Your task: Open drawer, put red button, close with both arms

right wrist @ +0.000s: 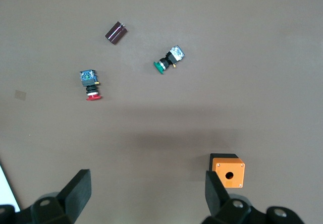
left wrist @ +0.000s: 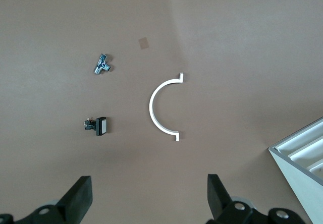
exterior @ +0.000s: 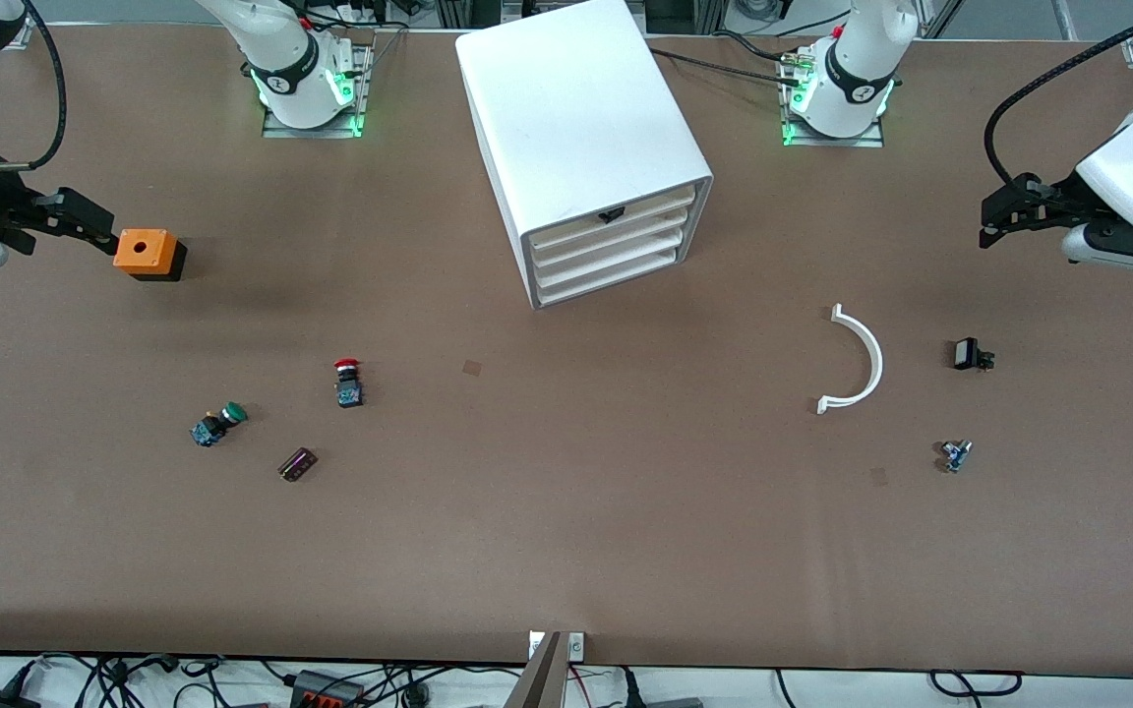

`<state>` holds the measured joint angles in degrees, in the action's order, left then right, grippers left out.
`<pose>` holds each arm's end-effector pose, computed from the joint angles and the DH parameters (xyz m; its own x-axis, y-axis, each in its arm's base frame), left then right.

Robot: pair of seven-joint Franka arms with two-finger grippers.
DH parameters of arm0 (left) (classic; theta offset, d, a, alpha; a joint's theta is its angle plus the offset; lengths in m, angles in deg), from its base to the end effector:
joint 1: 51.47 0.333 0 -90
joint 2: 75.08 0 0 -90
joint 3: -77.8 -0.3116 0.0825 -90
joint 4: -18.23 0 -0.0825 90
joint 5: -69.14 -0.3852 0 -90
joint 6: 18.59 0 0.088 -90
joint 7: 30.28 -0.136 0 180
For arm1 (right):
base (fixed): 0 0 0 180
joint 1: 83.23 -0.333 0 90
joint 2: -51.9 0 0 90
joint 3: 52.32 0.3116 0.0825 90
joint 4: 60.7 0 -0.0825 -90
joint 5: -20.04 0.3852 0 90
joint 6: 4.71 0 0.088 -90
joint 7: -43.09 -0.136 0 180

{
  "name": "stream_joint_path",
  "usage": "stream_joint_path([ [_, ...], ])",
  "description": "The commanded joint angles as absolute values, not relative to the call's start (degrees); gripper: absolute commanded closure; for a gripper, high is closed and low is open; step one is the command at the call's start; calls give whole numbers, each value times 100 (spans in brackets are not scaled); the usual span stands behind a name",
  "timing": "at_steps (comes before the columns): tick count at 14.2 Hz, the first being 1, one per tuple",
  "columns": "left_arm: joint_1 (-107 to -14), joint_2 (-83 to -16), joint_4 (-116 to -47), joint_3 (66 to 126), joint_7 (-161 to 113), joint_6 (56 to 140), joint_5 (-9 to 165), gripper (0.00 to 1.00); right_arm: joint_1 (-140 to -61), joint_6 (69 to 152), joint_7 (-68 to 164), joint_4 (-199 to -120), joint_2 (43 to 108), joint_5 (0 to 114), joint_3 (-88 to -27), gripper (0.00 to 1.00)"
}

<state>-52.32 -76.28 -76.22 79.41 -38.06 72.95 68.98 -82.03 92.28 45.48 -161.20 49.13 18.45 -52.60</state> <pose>0.5486 -0.0233 0.5682 0.9836 -0.1778 -0.0300 -0.1779 -0.9841 0.0007 0.5461 -0.0176 0.5411 0.9997 0.0193 -0.0141 0.0196 -0.9995 0.0267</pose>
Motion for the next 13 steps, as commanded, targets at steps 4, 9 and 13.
stream_joint_path([
  [4,-5218,-7543,-7449,7930,-3837,7158,6896,0,-8156,9285,4546,-16257,4829,1828,-5294,0],
  [9,-5226,-7543,-7449,7938,-3854,7097,6896,0,-8147,9303,4607,-16266,4829,1784,-5303,0],
  [13,-5366,-7473,-7449,7947,-3907,6457,6922,0,-8156,9329,4616,-15907,5310,1784,-5303,0],
])
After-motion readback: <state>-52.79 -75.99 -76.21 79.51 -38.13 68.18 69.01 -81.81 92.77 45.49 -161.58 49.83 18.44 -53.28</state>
